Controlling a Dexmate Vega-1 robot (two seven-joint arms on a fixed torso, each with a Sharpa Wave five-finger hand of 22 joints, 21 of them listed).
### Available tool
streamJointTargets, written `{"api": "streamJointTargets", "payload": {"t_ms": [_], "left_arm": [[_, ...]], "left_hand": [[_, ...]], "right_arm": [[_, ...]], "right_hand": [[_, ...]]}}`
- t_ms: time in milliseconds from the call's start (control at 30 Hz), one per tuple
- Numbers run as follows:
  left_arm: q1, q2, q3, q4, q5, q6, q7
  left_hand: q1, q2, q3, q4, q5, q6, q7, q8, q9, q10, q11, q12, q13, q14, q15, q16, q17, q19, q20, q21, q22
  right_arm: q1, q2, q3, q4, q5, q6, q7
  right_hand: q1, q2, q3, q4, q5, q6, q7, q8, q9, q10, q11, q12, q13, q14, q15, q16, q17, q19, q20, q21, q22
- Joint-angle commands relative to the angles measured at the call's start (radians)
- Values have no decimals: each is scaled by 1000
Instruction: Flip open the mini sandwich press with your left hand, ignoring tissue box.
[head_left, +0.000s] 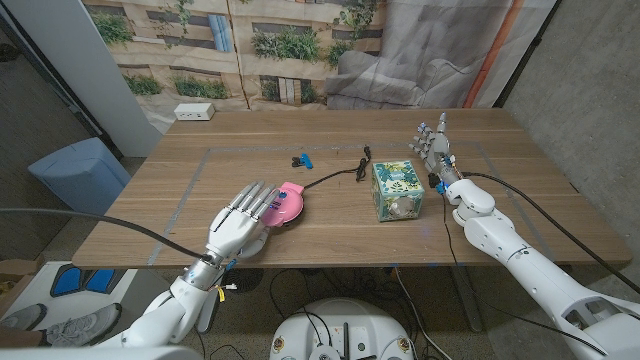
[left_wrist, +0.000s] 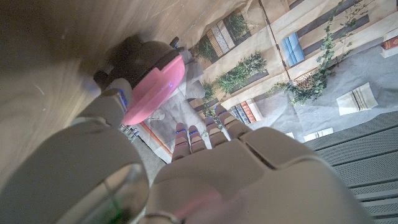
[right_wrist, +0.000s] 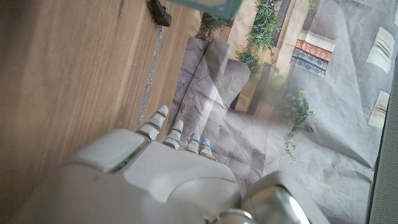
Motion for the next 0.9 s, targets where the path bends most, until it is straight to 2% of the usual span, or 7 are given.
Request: {"api": "streamJointTargets", "payload": {"t_ms": [33, 333, 900], "left_arm": [[-22, 8, 16, 1, -34, -23, -6], [-30, 19, 10, -12, -47, -38, -1], [-8, 49, -23, -55, -60, -47, 10]], "left_hand": [[16, 5, -5, 5, 3, 24, 1, 11, 2, 19, -2, 9, 3, 16, -24, 5, 3, 0, -28, 8, 2], [20, 18, -16, 10, -1, 43, 6, 15, 2, 36, -1, 10, 3, 30, -23, 5, 3, 9, -28, 12, 2], [24, 32, -41, 10, -5, 73, 4, 18, 2, 58, -6, 8, 3, 48, -24, 3, 3, 21, -31, 12, 1]], "right_arm": [[0, 0, 0, 0, 0, 0, 0], [-1, 0, 0, -1, 0, 0, 0], [0, 0, 0, 1, 0, 1, 0]], "right_hand": [[3, 90, -7, 2, 4, -8, 2, 5, 4, -4, 0, 3, 2, -7, -23, 2, 6, 5, 6, -1, 2], [3, 90, -7, 2, 4, -9, 2, 5, 4, -3, 0, 3, 2, -7, -24, 2, 6, 4, 6, -1, 2], [3, 90, -7, 2, 5, -7, 1, 5, 4, -3, -1, 3, 2, -7, -23, 3, 6, 5, 5, -2, 2]]}}
